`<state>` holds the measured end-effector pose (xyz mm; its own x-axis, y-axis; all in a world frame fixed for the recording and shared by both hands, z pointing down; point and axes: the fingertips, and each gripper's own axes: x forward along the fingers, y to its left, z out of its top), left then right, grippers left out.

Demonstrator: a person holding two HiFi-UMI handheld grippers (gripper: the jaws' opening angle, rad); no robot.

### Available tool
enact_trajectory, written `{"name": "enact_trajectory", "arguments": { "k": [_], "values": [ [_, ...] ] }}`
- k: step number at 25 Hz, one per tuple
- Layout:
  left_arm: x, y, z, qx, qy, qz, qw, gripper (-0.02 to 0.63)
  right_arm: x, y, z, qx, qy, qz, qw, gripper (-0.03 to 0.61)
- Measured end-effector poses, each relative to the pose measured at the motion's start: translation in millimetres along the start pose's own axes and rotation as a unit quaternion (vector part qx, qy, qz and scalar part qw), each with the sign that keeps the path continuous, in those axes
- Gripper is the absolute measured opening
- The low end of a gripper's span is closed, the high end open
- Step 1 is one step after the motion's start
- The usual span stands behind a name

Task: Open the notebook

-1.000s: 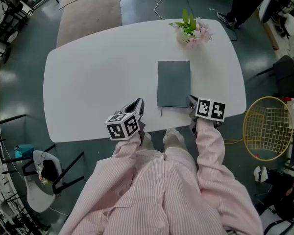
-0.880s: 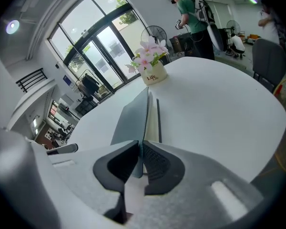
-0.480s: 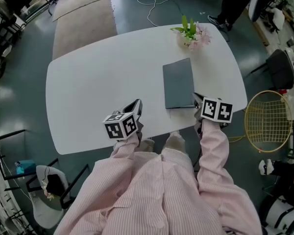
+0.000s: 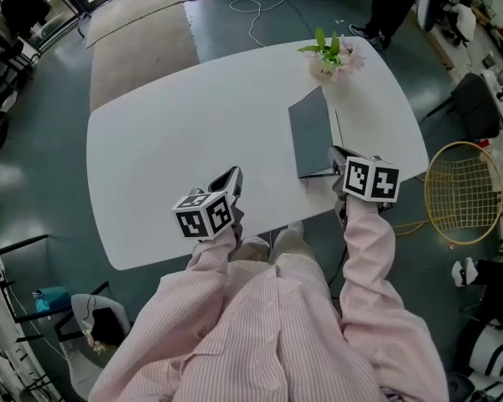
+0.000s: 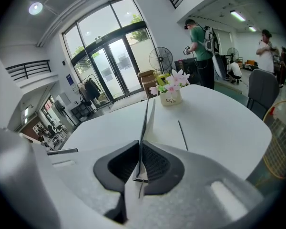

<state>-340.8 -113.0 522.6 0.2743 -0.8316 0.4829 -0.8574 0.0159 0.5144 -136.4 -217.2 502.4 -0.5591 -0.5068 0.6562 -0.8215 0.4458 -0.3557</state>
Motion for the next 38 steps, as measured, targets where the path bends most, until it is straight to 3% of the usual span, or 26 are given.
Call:
{"name": "enact_trajectory", "arguments": {
  "k": [24,38],
  "values": [
    [-24.8,-9.3,10.4,-0.015,-0.057,0.037,0.9976,-0.002,12.0,66.9,3.1,-0.112,-0.006,0.048,0.993,0.029],
    [-70.1,41.2,9.7,-0.003,-0.033,0.029,0.999,-0.002,42.5,123.7,-21.0,-0.148,-0.024,-0.01,0.989,0.032]
  ]
}}
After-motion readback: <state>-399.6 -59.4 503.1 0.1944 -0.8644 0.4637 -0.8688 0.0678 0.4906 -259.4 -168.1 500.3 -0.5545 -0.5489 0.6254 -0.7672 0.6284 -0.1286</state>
